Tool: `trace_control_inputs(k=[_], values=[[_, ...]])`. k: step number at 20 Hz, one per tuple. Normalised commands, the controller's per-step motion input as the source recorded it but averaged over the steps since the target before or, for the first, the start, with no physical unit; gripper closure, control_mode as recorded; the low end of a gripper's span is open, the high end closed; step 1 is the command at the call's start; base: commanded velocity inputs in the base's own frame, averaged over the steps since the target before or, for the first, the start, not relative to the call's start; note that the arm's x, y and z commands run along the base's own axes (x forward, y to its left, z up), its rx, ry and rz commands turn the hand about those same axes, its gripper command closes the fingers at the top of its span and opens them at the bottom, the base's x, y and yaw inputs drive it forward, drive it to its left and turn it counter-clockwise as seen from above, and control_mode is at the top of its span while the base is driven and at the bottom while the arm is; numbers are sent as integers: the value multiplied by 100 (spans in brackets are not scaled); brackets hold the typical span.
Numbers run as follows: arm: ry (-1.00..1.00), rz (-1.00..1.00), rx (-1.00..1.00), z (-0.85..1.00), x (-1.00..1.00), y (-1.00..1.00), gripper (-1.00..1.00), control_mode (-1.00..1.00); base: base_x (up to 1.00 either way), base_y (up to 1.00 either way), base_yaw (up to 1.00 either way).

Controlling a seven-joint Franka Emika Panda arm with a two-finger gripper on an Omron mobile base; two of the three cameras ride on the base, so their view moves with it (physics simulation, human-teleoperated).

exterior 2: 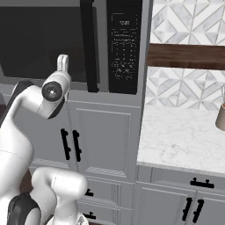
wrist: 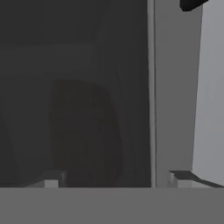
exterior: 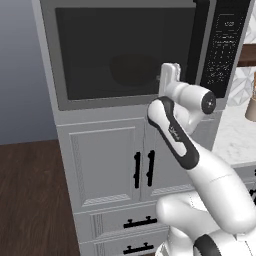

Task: Open the microwave, place the bowl with waffle inside the microwave, then close the microwave door and turn it on.

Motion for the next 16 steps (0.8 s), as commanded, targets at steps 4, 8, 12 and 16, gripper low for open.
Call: trace_control_inputs(k=[4,8,12,16], values=[[0,0,-15,43,-97,20,-100,-100,0,0,0],[0,-2,-15,65,-65,-5,-100,-100,0,0,0],[0,0,-24,40,-58,-45,-100,-100,0,0,0],[0,0,-38,14,-51,-55,-100,-100,0,0,0]])
